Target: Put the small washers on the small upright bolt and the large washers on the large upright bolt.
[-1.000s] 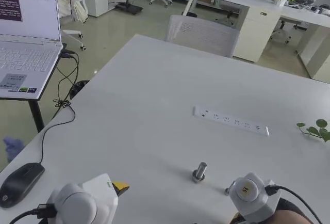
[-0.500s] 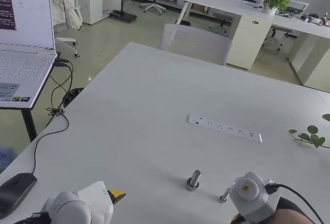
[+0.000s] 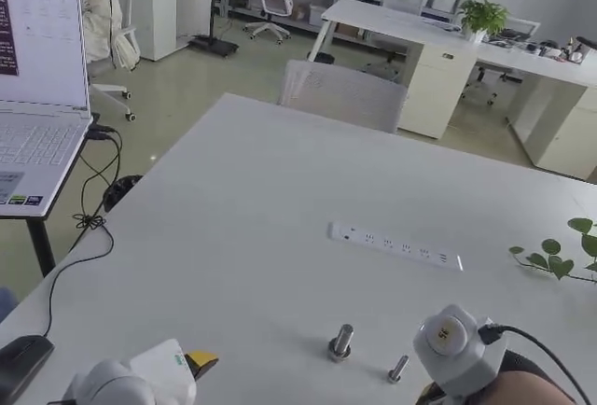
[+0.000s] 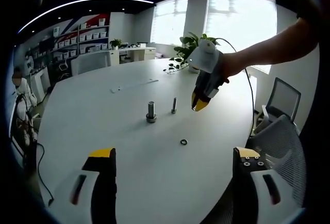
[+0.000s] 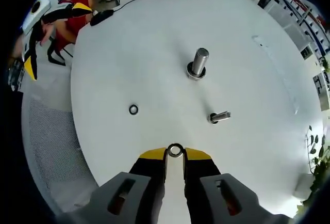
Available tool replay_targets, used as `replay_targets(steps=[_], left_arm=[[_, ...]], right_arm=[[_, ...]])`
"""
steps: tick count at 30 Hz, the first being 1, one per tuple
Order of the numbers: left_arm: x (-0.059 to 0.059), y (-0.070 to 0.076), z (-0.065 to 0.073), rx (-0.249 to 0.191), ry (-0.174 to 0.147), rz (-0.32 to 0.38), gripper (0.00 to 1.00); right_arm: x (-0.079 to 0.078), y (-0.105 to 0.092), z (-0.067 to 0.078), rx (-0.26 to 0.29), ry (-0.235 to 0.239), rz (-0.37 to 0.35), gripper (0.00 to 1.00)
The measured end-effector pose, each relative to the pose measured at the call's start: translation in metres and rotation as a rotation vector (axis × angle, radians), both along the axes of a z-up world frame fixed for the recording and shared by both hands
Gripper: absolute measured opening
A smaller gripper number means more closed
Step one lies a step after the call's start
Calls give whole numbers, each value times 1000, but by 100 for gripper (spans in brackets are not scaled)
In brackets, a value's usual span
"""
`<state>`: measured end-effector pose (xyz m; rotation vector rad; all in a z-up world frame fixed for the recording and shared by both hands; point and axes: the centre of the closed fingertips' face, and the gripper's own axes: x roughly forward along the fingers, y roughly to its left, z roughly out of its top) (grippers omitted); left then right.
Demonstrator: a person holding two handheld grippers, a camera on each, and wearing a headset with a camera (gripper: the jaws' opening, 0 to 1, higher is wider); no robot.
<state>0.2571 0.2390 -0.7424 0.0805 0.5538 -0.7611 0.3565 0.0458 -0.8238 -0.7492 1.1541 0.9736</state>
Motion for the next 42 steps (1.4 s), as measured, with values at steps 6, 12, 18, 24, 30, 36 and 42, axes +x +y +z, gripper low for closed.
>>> replay_targets(steps=[6,12,18,24,30,36,42], left_arm=[[2,-2,-1,-1,3,-2,96],[3,-4,-2,-8,4,1,97],[1,-3,-7,-3,13,3,97],[-2,-4,-10,-2,21,-1,96],[-2,-4,-10,-10,24,4,95],[-1,-1,-10,-10,20,8,95],[3,2,-11,-14,22,21,96]], right_arm=[[7,-3,3,-6,-9,3,13],[14,-3,5,-8,-19,11,13],[22,0,8,-5,-26,11,13],[38,4,15,11,-36,-7,13],[49,7,17,8,-48,-6,13],[60,12,16,6,-56,0,13],[71,13,12,0,-61,-2,13]])
